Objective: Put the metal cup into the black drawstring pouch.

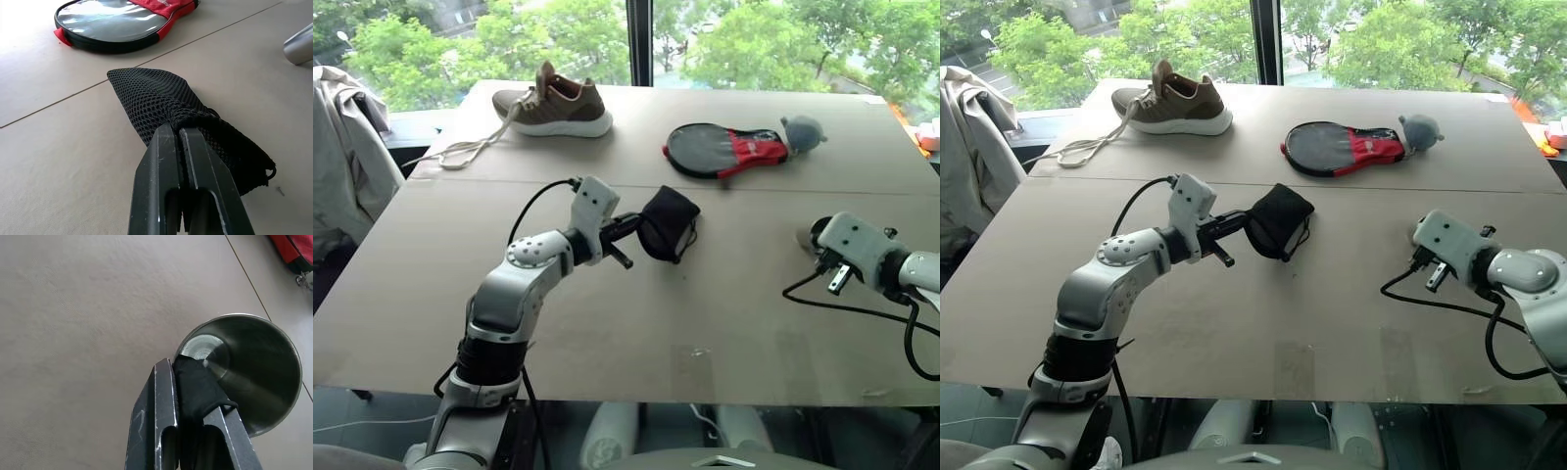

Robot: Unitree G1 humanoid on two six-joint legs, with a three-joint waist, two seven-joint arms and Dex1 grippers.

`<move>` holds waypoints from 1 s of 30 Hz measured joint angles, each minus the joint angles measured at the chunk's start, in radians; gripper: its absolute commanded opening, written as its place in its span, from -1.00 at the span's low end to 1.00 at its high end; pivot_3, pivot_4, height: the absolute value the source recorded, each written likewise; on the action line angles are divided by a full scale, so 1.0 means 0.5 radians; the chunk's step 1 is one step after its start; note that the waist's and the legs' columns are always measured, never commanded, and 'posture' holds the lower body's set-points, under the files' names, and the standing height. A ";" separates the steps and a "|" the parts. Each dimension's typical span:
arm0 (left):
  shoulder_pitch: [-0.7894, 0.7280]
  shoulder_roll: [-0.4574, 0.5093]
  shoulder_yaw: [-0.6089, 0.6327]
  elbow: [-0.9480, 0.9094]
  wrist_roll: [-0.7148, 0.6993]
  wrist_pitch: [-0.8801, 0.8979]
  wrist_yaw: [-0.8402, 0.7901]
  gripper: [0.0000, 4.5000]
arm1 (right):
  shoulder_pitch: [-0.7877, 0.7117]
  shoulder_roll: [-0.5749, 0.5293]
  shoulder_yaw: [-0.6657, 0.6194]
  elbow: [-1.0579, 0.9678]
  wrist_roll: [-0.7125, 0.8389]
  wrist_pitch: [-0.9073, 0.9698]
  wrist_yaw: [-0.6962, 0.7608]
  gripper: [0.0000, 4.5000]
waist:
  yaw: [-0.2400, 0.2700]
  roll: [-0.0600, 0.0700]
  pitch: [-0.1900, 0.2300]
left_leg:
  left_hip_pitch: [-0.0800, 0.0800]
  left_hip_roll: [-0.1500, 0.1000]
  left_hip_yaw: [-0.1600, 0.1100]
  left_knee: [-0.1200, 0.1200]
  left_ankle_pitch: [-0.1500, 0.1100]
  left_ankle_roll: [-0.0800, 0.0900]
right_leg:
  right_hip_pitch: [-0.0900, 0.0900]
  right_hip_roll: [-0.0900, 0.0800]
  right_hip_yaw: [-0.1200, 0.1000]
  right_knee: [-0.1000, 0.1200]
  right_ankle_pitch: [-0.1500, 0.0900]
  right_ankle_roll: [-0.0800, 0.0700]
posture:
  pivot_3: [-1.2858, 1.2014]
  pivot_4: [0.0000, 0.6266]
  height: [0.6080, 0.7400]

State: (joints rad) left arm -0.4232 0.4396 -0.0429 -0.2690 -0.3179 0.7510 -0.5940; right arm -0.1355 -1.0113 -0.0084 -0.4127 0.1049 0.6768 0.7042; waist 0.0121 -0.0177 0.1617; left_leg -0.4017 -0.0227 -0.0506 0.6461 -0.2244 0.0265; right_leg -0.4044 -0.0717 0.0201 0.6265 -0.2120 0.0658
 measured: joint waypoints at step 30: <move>0.075 -0.020 0.009 0.000 -0.001 -0.007 0.089 -1.00 | -0.270 0.156 0.106 0.475 -0.279 -0.237 -0.028 -0.97 | -0.001 0.000 0.001 | 0.000 -0.001 0.000 -0.001 0.000 0.000 | 0.000 0.000 0.000 0.000 0.003 0.004 | 0.03 -0.52 1.00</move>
State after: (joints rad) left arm -0.3860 0.4296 -0.0385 -0.2692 -0.3184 0.7474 -0.5494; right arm -0.2704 -0.9334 0.0445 -0.1752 -0.0345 0.5582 0.6903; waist 0.0115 -0.0176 0.1622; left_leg -0.4019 -0.0231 -0.0507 0.6456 -0.2244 0.0264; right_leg -0.4046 -0.0719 0.0201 0.6264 -0.2105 0.0680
